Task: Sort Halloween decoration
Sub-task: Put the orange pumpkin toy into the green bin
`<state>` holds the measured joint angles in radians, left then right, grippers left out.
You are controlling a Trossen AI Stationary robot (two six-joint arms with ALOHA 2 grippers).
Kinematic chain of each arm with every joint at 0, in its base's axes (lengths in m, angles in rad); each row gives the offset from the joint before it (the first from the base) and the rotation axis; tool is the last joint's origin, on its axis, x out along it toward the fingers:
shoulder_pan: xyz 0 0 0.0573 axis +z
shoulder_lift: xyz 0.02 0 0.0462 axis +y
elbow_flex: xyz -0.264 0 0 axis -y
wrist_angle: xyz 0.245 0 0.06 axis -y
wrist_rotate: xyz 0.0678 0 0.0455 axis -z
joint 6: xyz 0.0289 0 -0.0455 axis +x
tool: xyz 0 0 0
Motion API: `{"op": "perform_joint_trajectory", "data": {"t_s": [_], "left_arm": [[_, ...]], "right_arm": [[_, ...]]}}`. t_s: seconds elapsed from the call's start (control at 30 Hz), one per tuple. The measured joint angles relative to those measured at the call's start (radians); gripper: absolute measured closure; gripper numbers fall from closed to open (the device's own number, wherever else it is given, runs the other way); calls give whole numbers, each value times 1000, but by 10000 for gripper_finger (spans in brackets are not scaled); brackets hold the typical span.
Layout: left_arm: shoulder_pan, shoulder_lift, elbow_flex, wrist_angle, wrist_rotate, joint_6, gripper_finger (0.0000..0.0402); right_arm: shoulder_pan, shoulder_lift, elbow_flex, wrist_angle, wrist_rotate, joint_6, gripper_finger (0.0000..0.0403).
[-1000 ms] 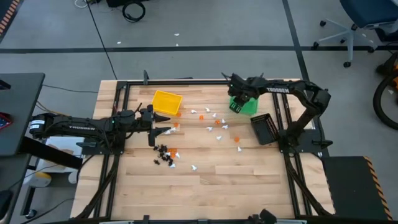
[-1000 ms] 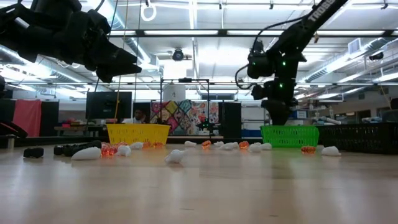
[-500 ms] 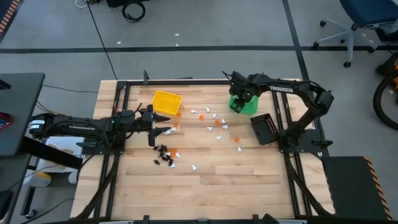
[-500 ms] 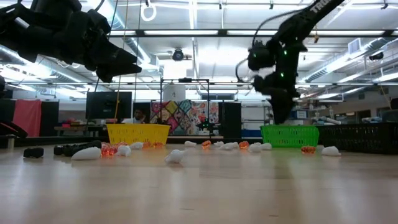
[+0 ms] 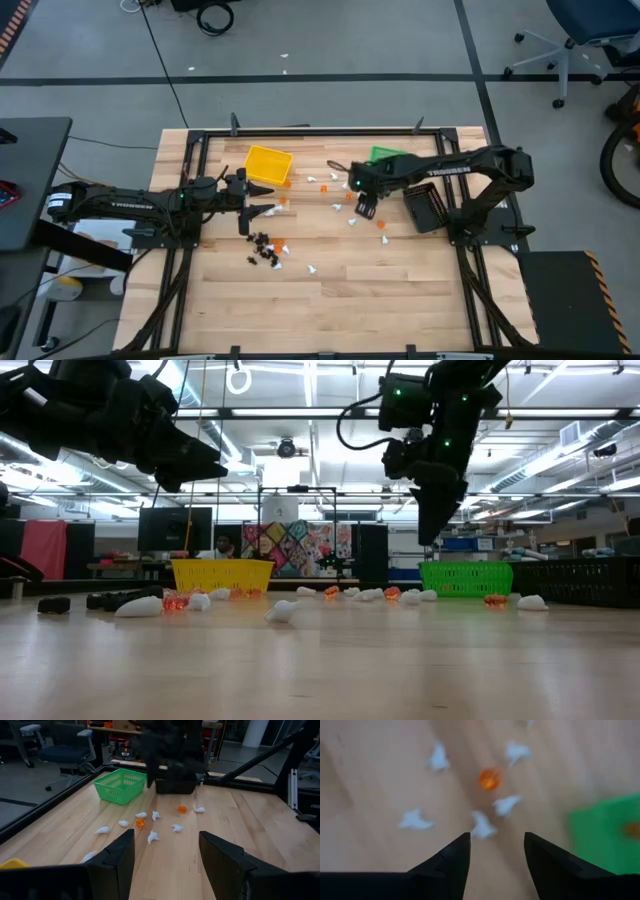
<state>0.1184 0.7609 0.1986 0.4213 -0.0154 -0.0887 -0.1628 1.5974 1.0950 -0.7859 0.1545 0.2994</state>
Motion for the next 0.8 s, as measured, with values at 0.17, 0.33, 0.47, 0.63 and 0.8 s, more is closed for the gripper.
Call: {"op": "perform_joint_trajectory", "data": {"t_s": [0.17,0.33,0.47,0.63,0.8], "left_arm": [[0,0,0,0,0,0,205],[0,0,0,0,0,0,205],[0,0,0,0,0,0,205],[0,0,0,0,0,0,205],[0,0,0,-1,0,0,205]], "right_arm": [[61,49,0,-89,-71,117,213],[95,106,0,-145,-104,155,212],[105,155,0,-158,-113,154,208],[99,202,-6,-178,-159,138,206],[87,194,-7,-191,-192,126,211]]}}
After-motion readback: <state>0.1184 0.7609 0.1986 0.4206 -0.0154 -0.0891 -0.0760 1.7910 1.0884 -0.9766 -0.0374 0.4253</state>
